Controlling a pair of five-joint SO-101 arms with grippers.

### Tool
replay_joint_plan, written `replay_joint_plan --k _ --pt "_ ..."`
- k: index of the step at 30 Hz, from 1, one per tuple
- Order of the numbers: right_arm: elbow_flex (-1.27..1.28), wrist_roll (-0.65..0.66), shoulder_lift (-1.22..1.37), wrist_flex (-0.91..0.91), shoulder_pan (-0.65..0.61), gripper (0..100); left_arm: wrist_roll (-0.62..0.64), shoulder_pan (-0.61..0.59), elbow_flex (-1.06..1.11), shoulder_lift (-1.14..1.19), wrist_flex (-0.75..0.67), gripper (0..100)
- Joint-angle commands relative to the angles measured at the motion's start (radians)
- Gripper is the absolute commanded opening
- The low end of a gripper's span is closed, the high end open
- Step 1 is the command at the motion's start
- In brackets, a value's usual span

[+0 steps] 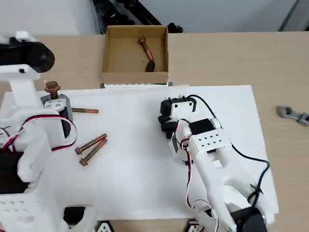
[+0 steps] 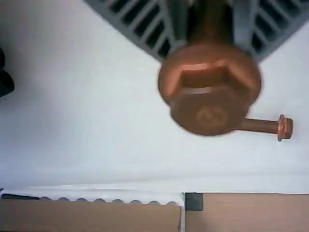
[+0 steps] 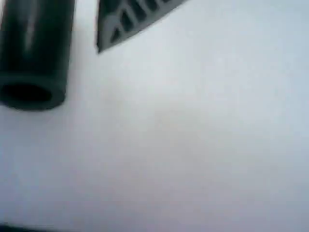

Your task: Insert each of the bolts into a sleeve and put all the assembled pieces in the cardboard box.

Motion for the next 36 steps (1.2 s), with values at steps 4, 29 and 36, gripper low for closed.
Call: replay_joint_plan --k 4,29,36 --pt "-0.034 0.025 -0.013 -0.010 -0.001 19.4 -0.003 0.008 -0.005 -0.020 0.006 0" --pt "-0.034 0.040 0.165 -0.073 0.001 1.2 -0.003 0.008 -0.005 -0.020 0.006 0" --pt "-0.040 0.040 0.162 -0.045 -0.002 1.2 -0.003 0.008 -0.007 -0.020 0.006 0"
